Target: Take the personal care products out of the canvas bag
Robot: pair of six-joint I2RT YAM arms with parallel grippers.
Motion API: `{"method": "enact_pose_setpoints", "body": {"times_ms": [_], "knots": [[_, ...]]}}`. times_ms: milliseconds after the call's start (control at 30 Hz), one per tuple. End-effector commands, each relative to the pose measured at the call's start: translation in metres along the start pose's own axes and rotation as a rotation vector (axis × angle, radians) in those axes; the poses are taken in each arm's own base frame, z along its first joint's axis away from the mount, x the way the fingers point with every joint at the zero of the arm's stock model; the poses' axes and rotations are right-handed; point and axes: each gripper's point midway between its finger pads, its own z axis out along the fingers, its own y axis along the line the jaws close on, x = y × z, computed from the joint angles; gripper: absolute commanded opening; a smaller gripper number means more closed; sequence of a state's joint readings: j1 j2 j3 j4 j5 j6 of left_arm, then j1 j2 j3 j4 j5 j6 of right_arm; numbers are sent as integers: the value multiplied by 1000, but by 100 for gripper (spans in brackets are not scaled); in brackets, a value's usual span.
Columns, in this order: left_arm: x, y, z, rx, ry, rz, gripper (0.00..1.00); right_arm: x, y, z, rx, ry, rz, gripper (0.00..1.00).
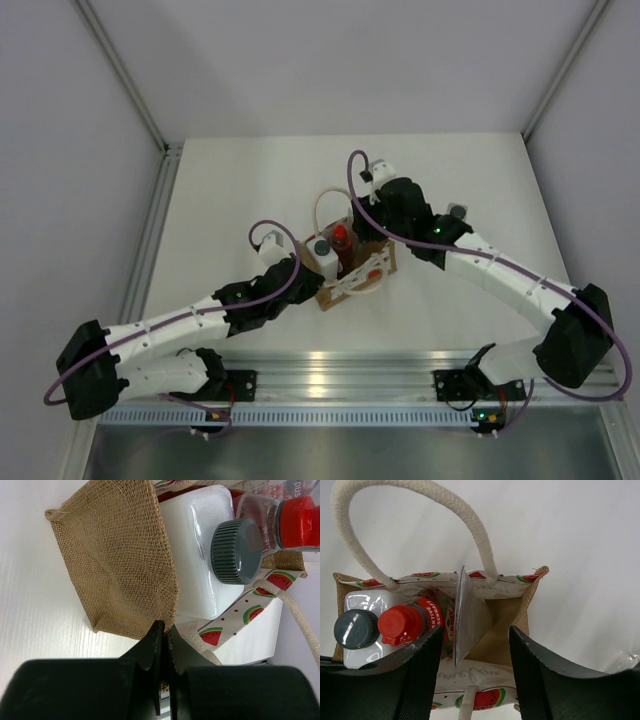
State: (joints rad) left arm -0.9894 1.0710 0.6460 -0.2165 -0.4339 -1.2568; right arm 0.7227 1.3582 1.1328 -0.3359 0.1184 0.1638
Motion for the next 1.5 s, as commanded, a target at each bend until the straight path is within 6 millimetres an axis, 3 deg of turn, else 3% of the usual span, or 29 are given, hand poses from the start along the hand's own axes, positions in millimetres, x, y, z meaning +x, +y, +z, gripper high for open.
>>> {"method": "enact_pose_setpoints", "body": {"times_ms": [0, 667, 1033, 1100, 1133, 1267, 1467], "knots": [[-2, 10, 3, -24, -26, -10, 0, -24, 2, -2, 19, -52, -19, 53], [-1, 10, 3, -25, -23, -16, 0, 22, 11, 65, -29, 50, -61, 37], [-4, 11, 0, -19, -32, -21, 0, 33, 11, 74, -35, 74, -51, 40], [-4, 12, 0, -19, -32, -23, 0, 31, 9, 74, -27, 70, -52, 23], [-4, 12, 0, -20, -34, -22, 0, 30, 8, 72, -23, 66, -55, 0], [-4, 11, 0, -18, -33, -22, 0, 16, 6, 64, -7, 27, -53, 0], [-4, 11, 1, -22, -35, -30, 0, -31, 2, 37, 10, -131, -38, 0]]}}
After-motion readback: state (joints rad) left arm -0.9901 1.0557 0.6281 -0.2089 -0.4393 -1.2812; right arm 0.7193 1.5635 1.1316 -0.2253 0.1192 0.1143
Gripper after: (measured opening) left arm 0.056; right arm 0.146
